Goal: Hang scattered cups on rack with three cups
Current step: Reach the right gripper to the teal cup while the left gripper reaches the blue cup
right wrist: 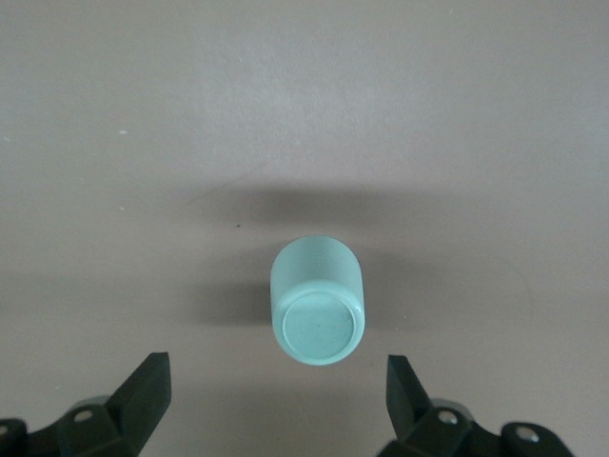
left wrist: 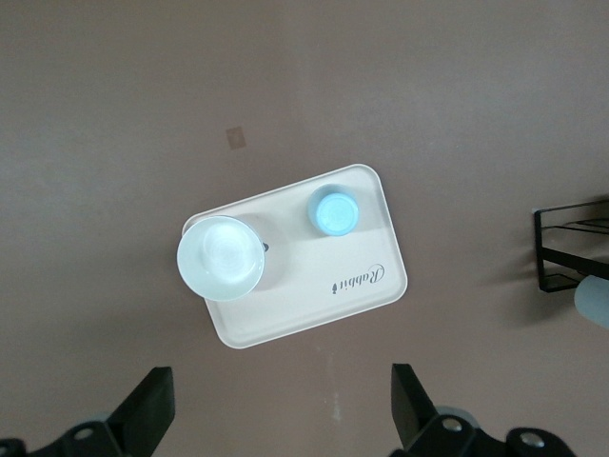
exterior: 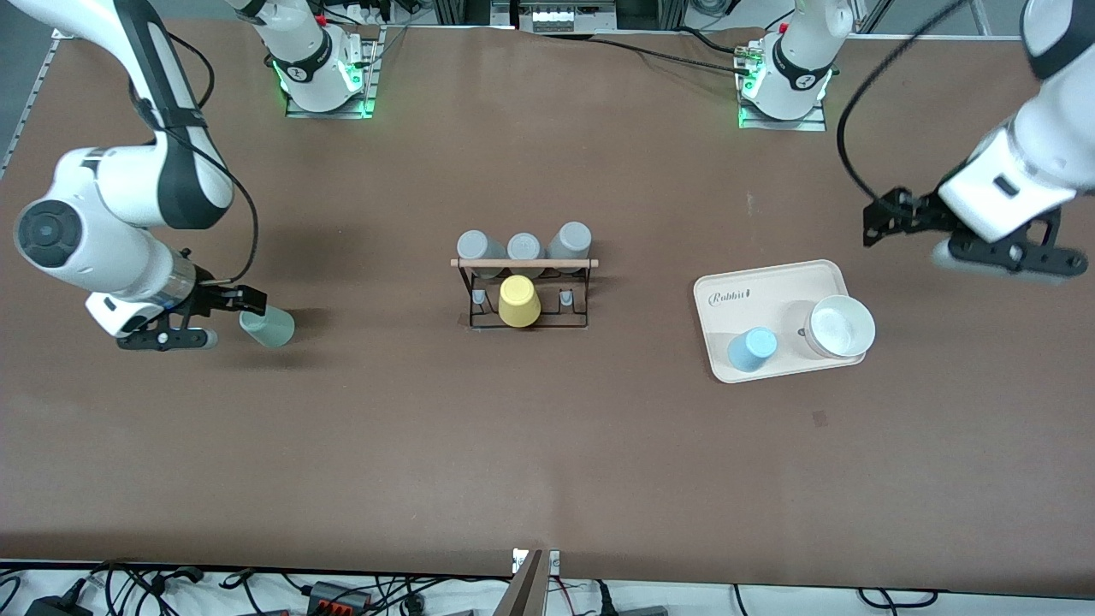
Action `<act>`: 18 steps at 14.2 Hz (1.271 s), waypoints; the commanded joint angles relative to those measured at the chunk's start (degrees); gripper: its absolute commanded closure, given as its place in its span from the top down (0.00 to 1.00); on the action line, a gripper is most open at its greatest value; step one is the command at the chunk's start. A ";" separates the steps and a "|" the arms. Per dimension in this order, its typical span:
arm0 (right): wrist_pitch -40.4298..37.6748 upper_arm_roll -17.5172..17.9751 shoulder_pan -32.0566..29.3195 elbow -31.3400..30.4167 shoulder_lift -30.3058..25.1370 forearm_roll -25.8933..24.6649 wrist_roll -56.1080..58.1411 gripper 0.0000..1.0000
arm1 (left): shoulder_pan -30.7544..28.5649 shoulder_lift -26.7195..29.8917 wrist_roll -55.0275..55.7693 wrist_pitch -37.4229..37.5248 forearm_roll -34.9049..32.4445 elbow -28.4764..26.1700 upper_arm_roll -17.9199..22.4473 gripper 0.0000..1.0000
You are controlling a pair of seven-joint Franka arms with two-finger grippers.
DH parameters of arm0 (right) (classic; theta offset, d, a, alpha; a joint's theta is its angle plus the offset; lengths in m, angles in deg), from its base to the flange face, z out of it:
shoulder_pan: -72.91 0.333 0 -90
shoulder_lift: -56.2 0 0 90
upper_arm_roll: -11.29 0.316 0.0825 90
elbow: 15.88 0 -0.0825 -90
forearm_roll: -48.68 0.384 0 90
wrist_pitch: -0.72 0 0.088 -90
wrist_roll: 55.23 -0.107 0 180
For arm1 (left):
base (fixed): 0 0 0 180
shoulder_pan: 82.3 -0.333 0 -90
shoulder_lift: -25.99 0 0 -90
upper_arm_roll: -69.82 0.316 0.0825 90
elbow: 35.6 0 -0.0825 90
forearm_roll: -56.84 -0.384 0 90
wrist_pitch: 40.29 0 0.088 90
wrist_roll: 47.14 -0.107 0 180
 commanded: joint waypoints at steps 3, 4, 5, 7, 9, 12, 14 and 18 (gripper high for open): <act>4.42 0.42 -2.20 -2.32 1.67 -0.63 2.99 1.00 | 0.10 -16.69 -0.94 -11.77 -0.11 3.35 -0.13 1.00; 5.56 0.42 -2.90 -3.02 2.10 -0.63 3.60 1.00 | 0.36 -17.84 -0.24 -12.40 -0.11 2.12 -0.13 1.00; 6.78 0.42 -3.08 -3.90 2.28 -0.63 3.70 1.00 | 0.71 -18.89 -0.15 -13.11 -0.11 1.24 -0.13 1.00; 9.86 0.42 -3.08 -6.44 2.28 -0.63 3.70 1.00 | 0.72 -19.43 -0.23 -16.87 -0.29 -4.10 -0.13 1.00; 12.06 0.42 -3.08 -7.33 3.16 -0.63 3.70 1.00 | 0.72 -19.26 -0.14 -21.97 -0.55 -8.42 -0.22 1.00; 13.39 0.42 -3.17 -7.42 4.65 -0.63 3.61 1.00 | 2.38 -20.92 -0.14 -23.91 -0.55 -8.61 -0.40 1.00; 13.48 0.42 -3.17 -7.33 4.92 -0.63 3.70 1.00 | 3.00 -22.50 -0.23 -24.80 -0.55 -8.79 -0.40 1.00; 13.39 0.42 -3.08 -7.33 4.83 -0.63 4.40 0.87 | 3.26 -24.35 -0.14 -27.61 -4.14 -9.23 -0.40 1.00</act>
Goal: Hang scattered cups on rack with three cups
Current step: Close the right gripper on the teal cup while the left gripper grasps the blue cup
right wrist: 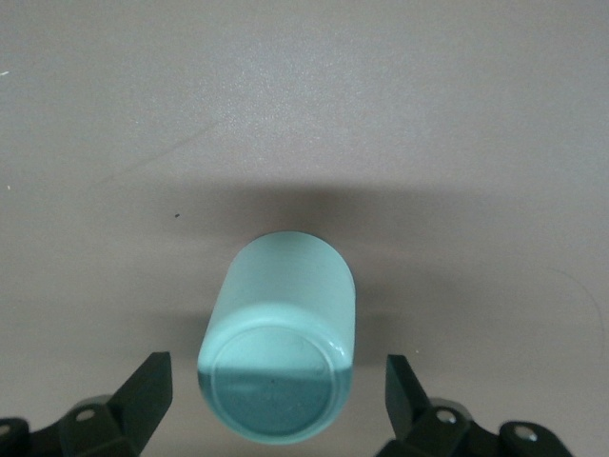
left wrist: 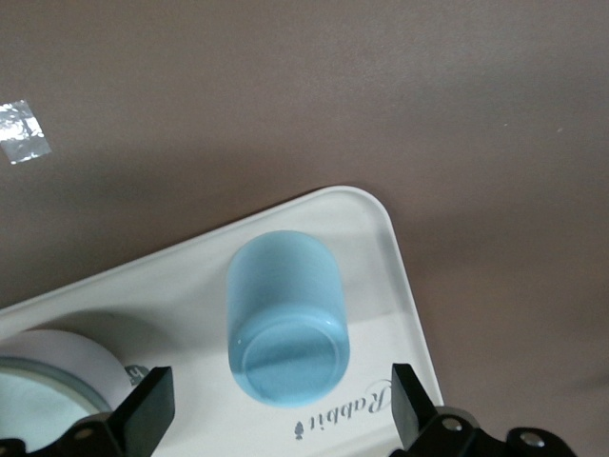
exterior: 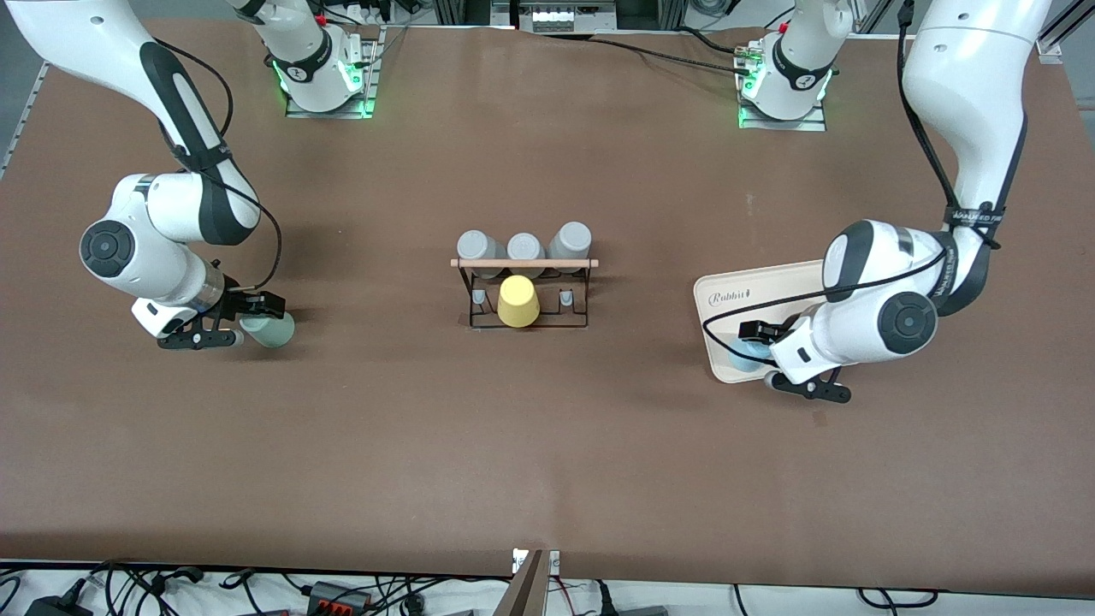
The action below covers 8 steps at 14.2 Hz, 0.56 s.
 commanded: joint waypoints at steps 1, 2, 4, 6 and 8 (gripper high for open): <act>0.68 0.48 -0.59 -0.40 -0.36 -0.60 1.32 0.83 | 0.02 -1.01 -0.12 -2.09 -3.05 -0.17 -0.17 1.00; 0.68 0.48 -0.59 -0.40 -0.36 -0.60 1.67 0.77 | 0.02 -1.36 -0.12 -2.17 -3.14 -0.26 -0.17 1.00; 0.59 0.48 -0.59 -0.23 -0.36 -0.60 1.94 0.65 | 0.02 -1.89 -0.12 -2.35 -3.15 -0.35 -0.17 1.00; 0.50 0.48 -0.50 -0.22 -0.36 -0.60 1.94 0.55 | 0.37 -2.24 0.23 -2.35 -3.15 -0.78 -0.34 1.00; 0.24 0.48 -0.50 0.12 -0.36 -0.60 1.94 0.49 | 1.07 -2.33 0.32 -2.44 -3.15 -1.05 -0.26 1.00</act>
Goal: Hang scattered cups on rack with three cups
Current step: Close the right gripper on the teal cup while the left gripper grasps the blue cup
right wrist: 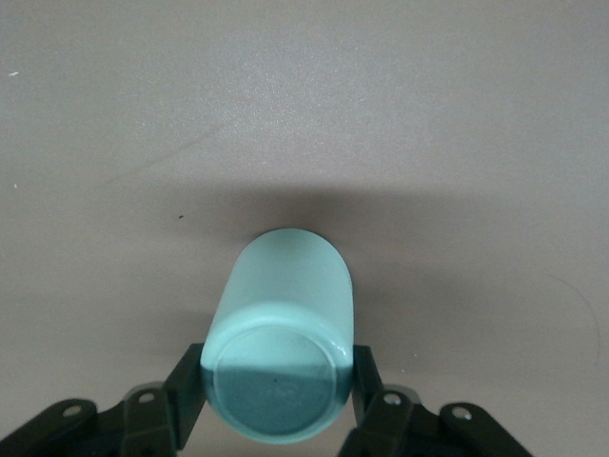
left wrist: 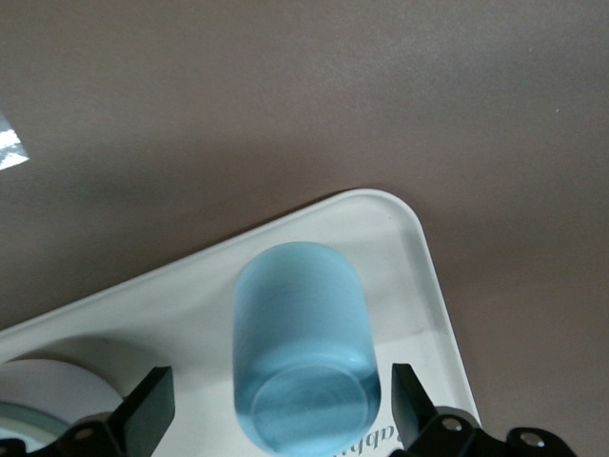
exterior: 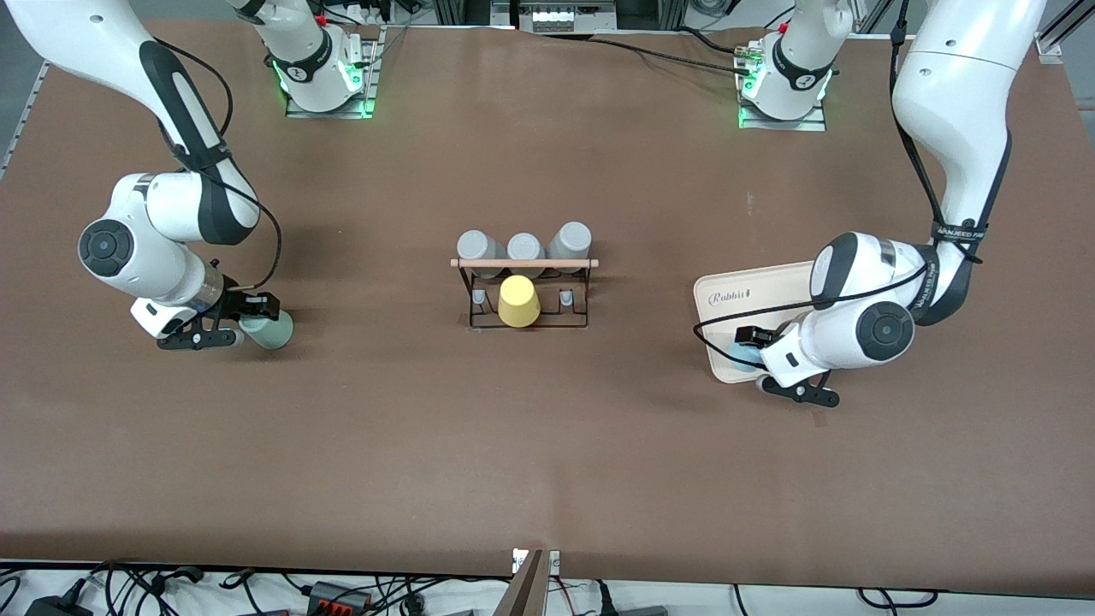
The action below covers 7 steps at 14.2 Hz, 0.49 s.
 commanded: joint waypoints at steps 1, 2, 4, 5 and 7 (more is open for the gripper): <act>-0.05 0.52 -0.24 0.56 -0.30 -0.51 0.98 0.44 | 0.58 0.16 0.41 -1.21 -1.05 -0.86 -0.22 1.00; -0.48 0.61 0.02 0.91 -0.48 -0.51 0.71 0.41 | 0.66 0.25 0.41 -1.91 -1.05 -1.47 -0.22 0.90; -2.33 0.78 0.29 2.32 -0.74 -0.51 0.62 0.39 | 0.84 0.60 0.41 -1.83 -1.14 -1.57 -0.22 0.24; -3.73 0.78 0.29 3.28 -0.74 -0.51 0.71 0.38 | 0.93 0.69 0.32 -1.48 -1.14 -1.22 -0.22 0.03; -6.54 0.87 0.29 5.48 -0.83 -0.51 0.71 0.37 | 0.66 0.86 -1.25 -1.21 -1.32 -0.87 -0.22 0.01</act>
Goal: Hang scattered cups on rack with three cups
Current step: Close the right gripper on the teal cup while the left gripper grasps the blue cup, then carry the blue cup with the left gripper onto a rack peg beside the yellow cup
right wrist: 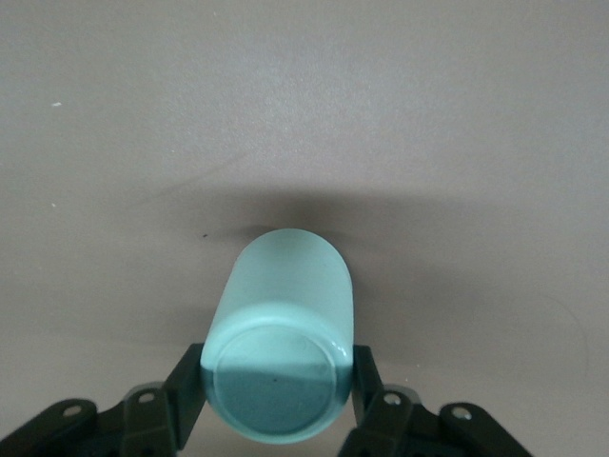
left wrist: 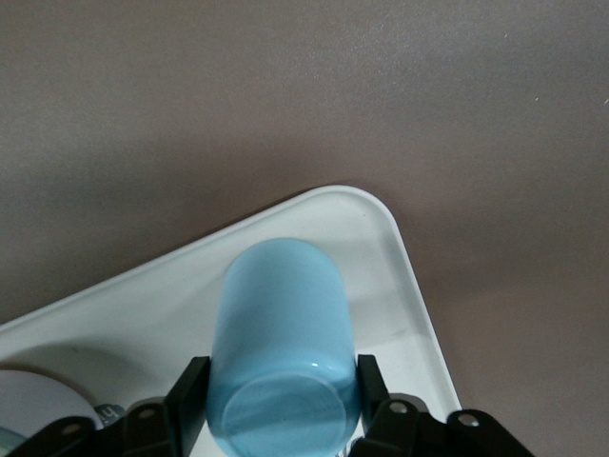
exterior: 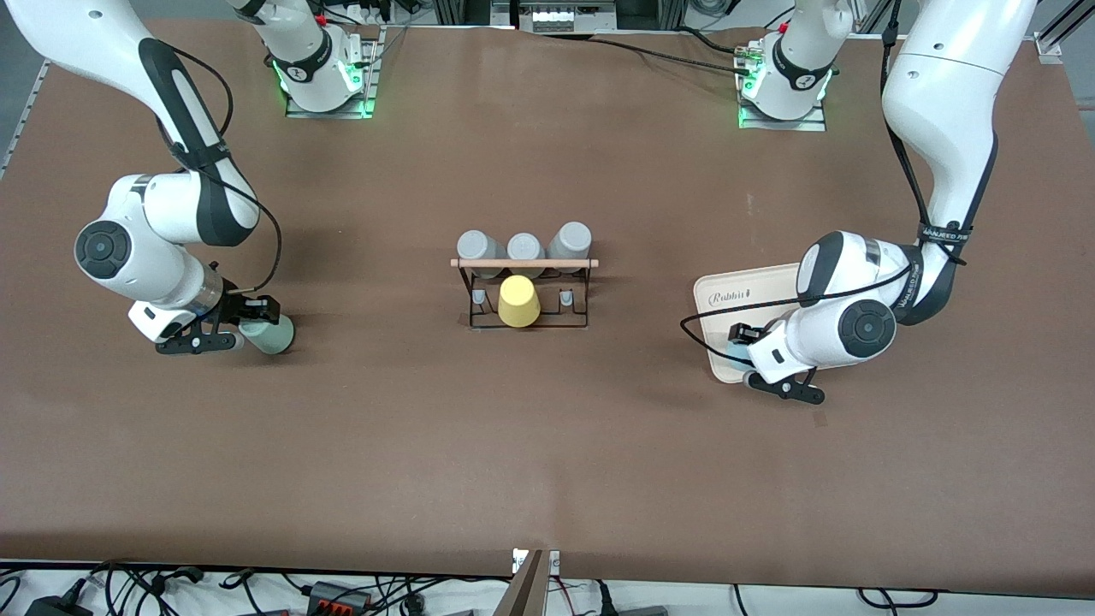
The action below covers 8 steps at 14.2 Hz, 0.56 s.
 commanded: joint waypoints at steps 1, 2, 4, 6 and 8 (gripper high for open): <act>-4.98 0.35 -0.10 3.43 -0.91 -0.51 0.70 0.37 | 0.29 1.12 -3.54 0.05 -1.15 1.02 -0.18 0.01; -7.61 0.43 0.42 5.10 -1.08 -0.51 0.52 0.37 | 0.81 1.21 -6.78 1.35 -1.15 2.52 -0.35 0.01; -13.75 0.35 1.74 9.40 -1.52 -0.42 0.17 0.37 | 2.05 1.21 -7.87 7.13 -0.80 8.04 -0.61 0.01; -18.51 0.35 2.88 13.18 -1.52 -0.42 -1.67 0.37 | 3.80 1.30 -5.25 12.24 -0.10 13.84 -2.02 0.01; -20.63 0.35 3.59 15.65 -1.52 -0.34 -1.76 0.37 | 6.26 1.13 2.11 16.99 0.34 19.12 -3.95 0.01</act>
